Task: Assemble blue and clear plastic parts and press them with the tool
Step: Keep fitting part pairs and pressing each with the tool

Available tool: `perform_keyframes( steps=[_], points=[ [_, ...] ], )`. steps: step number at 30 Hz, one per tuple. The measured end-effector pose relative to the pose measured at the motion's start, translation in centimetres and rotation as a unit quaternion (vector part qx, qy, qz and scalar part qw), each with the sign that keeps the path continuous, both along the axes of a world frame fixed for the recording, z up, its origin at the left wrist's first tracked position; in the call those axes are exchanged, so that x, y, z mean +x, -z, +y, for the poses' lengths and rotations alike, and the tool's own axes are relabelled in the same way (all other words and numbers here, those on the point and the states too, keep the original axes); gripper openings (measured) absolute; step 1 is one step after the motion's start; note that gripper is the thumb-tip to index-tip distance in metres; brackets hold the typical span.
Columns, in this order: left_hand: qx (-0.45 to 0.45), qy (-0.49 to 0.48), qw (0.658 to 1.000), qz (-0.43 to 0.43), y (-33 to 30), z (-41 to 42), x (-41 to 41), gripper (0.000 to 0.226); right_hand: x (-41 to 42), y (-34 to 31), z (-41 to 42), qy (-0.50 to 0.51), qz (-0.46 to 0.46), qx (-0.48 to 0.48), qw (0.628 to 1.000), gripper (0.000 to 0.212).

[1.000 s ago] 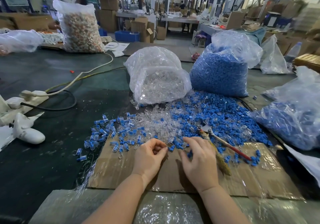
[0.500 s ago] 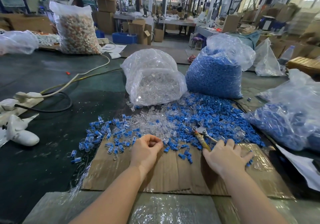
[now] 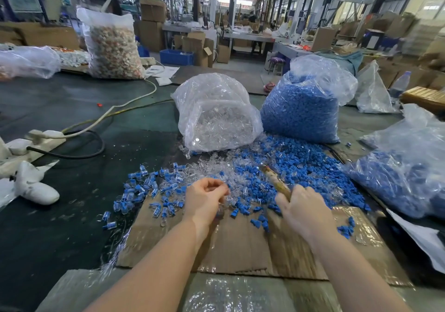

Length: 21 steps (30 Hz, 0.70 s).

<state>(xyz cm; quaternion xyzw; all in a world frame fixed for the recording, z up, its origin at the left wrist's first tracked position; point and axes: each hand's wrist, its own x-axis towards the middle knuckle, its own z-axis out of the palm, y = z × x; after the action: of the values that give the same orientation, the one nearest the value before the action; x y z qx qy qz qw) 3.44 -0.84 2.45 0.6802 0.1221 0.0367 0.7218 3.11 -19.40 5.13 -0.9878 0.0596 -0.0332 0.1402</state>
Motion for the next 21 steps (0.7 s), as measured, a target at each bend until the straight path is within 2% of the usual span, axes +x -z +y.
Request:
perform_keyframes(
  steps=[2,4,8,14,16,21],
  points=[
    [-0.032,-0.007,0.999,0.015,-0.5,0.2,0.5,0.004,-0.1,-0.8,1.2,-0.049,0.041,0.119,0.991,0.026],
    [-0.048,-0.017,0.998,0.026,-0.9,0.4,0.8,0.004,-0.4,-1.6,2.2,-0.069,0.101,0.264,0.957,0.025],
    [-0.052,-0.03,0.998,0.035,-1.4,0.9,1.2,0.003,-1.2,-2.4,3.1,-0.06,0.212,0.387,0.896,0.018],
    [-0.048,-0.054,0.997,0.037,-1.6,1.2,1.3,0.006,-1.2,-2.6,3.5,-0.068,0.274,0.437,0.854,0.013],
    [-0.04,-0.053,0.997,0.04,-1.6,1.3,1.3,0.006,-1.2,-2.5,3.4,-0.077,0.283,0.432,0.853,0.011],
    [-0.033,-0.048,0.997,0.052,-1.4,1.8,1.5,0.006,-1.1,-2.3,3.5,-0.077,0.29,0.401,0.866,0.022]
  ],
)
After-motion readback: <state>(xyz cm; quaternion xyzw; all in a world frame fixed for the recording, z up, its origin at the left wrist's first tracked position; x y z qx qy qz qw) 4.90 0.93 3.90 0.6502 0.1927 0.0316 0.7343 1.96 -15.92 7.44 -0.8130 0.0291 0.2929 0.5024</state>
